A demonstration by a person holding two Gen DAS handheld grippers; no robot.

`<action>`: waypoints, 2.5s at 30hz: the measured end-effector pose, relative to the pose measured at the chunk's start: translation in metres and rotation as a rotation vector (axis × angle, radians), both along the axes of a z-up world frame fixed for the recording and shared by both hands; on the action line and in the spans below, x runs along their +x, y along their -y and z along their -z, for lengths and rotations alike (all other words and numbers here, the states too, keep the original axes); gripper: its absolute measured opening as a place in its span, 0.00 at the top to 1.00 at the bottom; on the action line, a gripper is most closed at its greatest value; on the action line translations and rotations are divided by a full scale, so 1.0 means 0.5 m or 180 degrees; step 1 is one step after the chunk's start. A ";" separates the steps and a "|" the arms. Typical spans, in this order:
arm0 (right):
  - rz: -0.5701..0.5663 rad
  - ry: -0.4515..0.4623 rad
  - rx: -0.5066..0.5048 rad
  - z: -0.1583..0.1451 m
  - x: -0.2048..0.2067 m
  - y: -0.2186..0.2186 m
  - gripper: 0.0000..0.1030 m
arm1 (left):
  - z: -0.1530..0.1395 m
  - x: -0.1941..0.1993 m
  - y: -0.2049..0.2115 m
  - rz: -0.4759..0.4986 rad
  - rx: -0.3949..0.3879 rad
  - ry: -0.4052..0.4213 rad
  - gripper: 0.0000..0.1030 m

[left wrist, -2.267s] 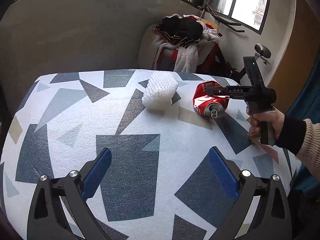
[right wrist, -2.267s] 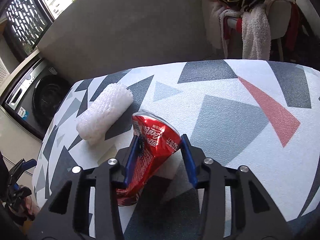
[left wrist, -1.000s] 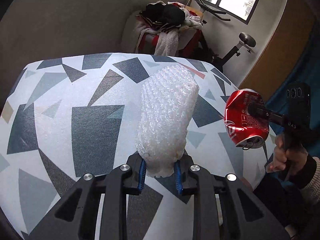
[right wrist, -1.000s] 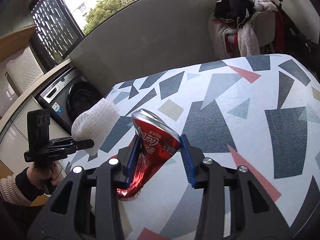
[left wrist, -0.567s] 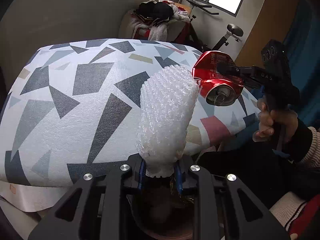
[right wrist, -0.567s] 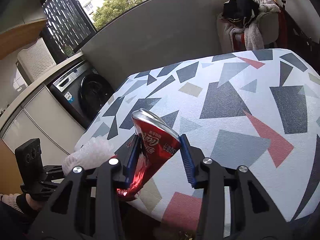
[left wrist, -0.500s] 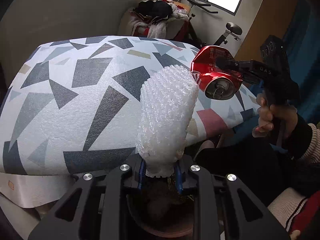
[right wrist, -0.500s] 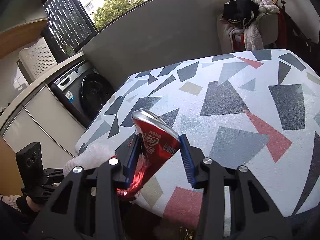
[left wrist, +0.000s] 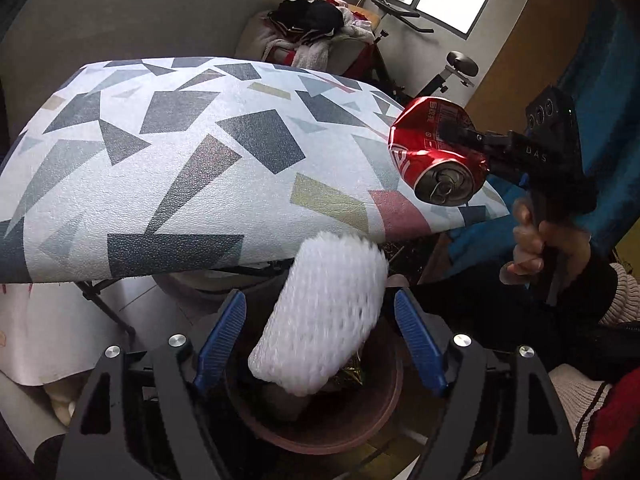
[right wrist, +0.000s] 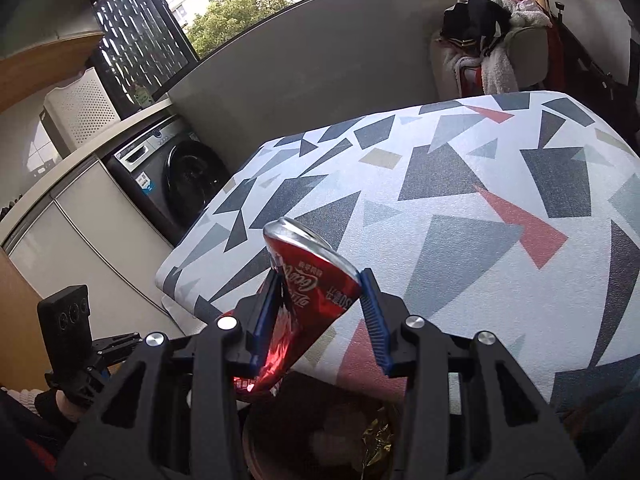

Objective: Collect trash

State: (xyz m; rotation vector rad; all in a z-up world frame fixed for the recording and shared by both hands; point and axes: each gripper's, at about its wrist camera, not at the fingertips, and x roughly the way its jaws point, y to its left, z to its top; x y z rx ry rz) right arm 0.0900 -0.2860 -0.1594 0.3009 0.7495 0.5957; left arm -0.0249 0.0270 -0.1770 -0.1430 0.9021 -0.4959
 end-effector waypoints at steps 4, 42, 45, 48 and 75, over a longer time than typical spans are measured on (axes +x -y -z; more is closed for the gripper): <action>-0.0050 -0.0025 -0.0083 0.023 -0.025 -0.015 0.59 | -0.025 0.002 -0.024 -0.0221 -0.0007 0.0126 0.13; -0.0745 -0.0159 -0.1095 0.140 -0.106 -0.165 0.42 | -0.039 0.011 -0.065 -0.0509 0.0099 0.0199 0.10; -0.0703 -0.0137 -0.1093 0.138 -0.104 -0.161 0.25 | -0.037 0.010 -0.065 -0.0508 0.0095 0.0190 0.10; -0.0655 -0.0130 -0.1096 0.137 -0.102 -0.157 0.15 | -0.037 0.010 -0.065 -0.0511 0.0100 0.0190 0.10; 0.0265 0.0612 -0.1171 -0.201 -0.002 -0.074 0.06 | -0.319 0.078 -0.008 -0.0623 0.0569 0.1252 0.06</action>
